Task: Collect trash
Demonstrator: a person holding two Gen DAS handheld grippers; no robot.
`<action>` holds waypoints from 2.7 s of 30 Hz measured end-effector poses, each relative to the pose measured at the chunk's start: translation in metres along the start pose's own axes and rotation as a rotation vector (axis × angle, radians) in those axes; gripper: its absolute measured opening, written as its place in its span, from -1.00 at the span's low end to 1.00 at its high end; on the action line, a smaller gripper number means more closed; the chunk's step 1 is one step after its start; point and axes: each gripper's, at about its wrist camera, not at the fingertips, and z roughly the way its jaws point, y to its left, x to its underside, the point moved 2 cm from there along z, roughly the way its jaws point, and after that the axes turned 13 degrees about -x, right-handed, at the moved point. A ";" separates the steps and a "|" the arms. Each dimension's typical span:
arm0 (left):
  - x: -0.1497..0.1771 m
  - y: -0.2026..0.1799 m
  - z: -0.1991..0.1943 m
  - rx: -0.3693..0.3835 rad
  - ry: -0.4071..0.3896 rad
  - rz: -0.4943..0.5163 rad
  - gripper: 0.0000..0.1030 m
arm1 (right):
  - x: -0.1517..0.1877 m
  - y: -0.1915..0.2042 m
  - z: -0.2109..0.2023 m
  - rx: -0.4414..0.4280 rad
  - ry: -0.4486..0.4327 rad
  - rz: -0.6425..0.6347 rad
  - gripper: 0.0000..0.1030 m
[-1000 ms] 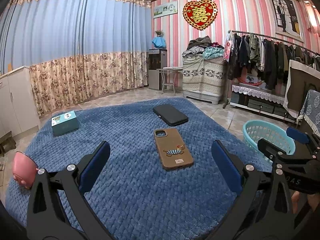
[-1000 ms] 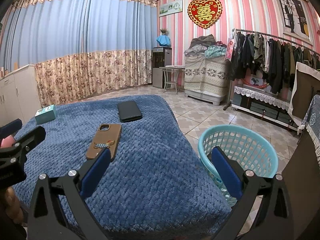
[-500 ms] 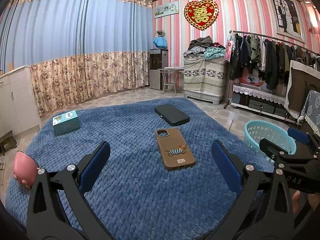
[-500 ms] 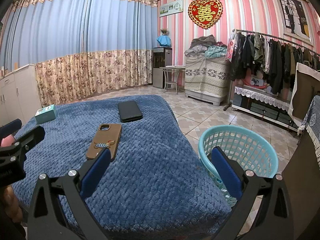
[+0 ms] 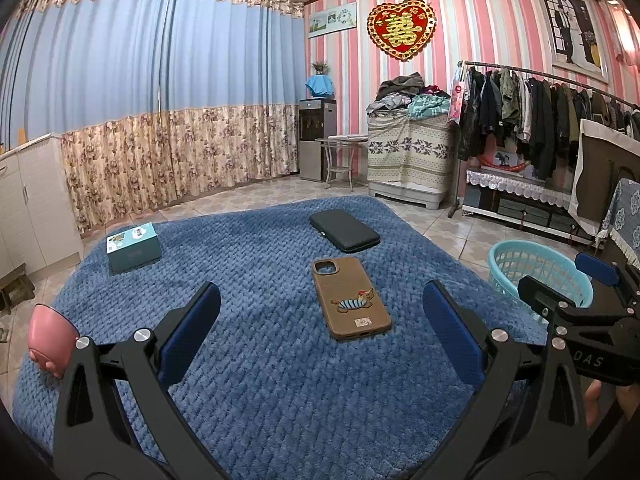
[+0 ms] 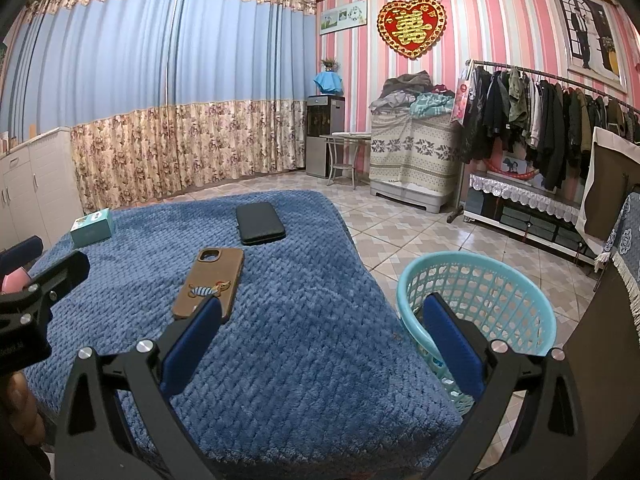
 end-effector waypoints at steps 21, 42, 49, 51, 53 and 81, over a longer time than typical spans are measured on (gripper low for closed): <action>-0.001 0.003 0.001 0.010 0.003 0.002 0.90 | 0.001 0.000 0.000 0.000 -0.001 -0.001 0.91; -0.002 0.004 0.001 0.006 0.000 0.003 0.90 | 0.002 -0.002 0.000 0.001 0.003 -0.001 0.91; -0.002 0.005 0.001 0.005 0.000 0.002 0.90 | 0.002 -0.003 0.000 0.001 0.004 -0.002 0.91; -0.002 0.005 0.002 0.006 0.002 0.004 0.90 | 0.002 -0.003 0.000 0.001 0.004 -0.001 0.91; -0.001 0.005 0.002 0.005 0.005 0.005 0.90 | 0.002 -0.002 0.000 0.001 0.004 -0.002 0.91; -0.002 0.007 0.002 0.007 0.007 0.001 0.90 | 0.002 -0.002 0.000 0.002 0.008 -0.004 0.91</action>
